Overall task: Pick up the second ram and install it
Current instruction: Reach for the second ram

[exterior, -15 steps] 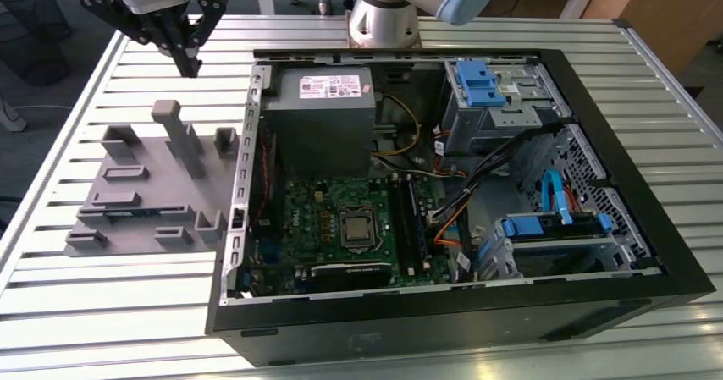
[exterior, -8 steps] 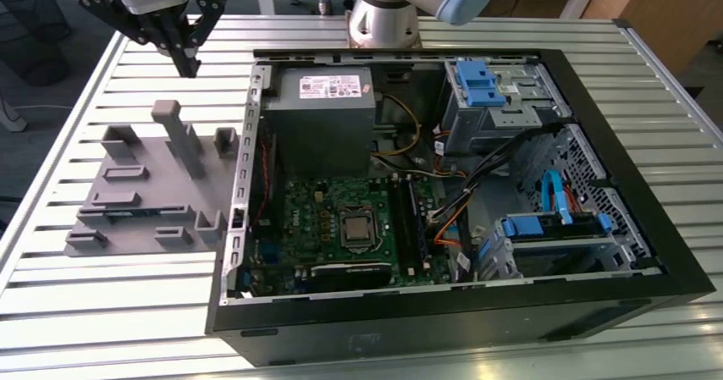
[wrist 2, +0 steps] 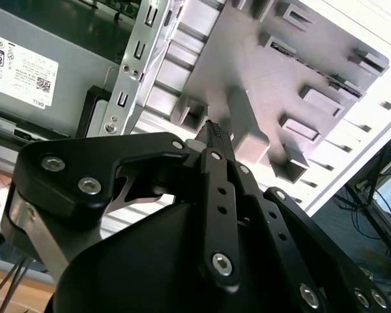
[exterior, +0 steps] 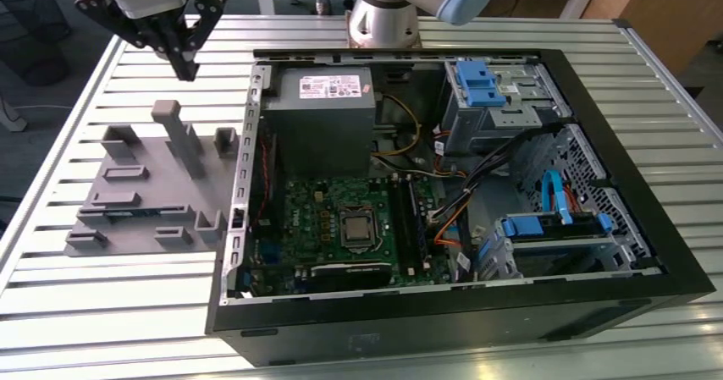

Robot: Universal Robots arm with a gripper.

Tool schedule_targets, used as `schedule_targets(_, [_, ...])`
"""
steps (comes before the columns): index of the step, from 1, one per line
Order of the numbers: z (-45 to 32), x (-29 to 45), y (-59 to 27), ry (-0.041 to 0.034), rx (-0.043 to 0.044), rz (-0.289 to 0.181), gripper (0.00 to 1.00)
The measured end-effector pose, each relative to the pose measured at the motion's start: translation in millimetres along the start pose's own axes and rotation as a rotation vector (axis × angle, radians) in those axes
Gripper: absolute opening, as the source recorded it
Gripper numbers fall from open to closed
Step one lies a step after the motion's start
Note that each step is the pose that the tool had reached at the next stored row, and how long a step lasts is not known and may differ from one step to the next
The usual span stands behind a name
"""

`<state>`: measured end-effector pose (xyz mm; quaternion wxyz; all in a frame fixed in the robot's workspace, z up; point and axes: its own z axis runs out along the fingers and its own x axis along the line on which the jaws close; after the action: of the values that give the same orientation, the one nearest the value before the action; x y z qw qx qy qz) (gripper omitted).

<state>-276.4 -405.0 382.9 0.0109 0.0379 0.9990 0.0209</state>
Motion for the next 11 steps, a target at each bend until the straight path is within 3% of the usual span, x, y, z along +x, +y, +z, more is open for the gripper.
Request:
schedule_targets(3, [0.0, -0.1, -0.6, 0.0004, 0.0081, 0.000, 0.11])
schedule_targets(7, [0.3, -0.1, -0.8, 0.0017, 0.0285, -0.002, 0.11])
schedule_targets(11, [0.7, 1.1, -3.5, 0.0027, 0.0288, -0.007, 0.11])
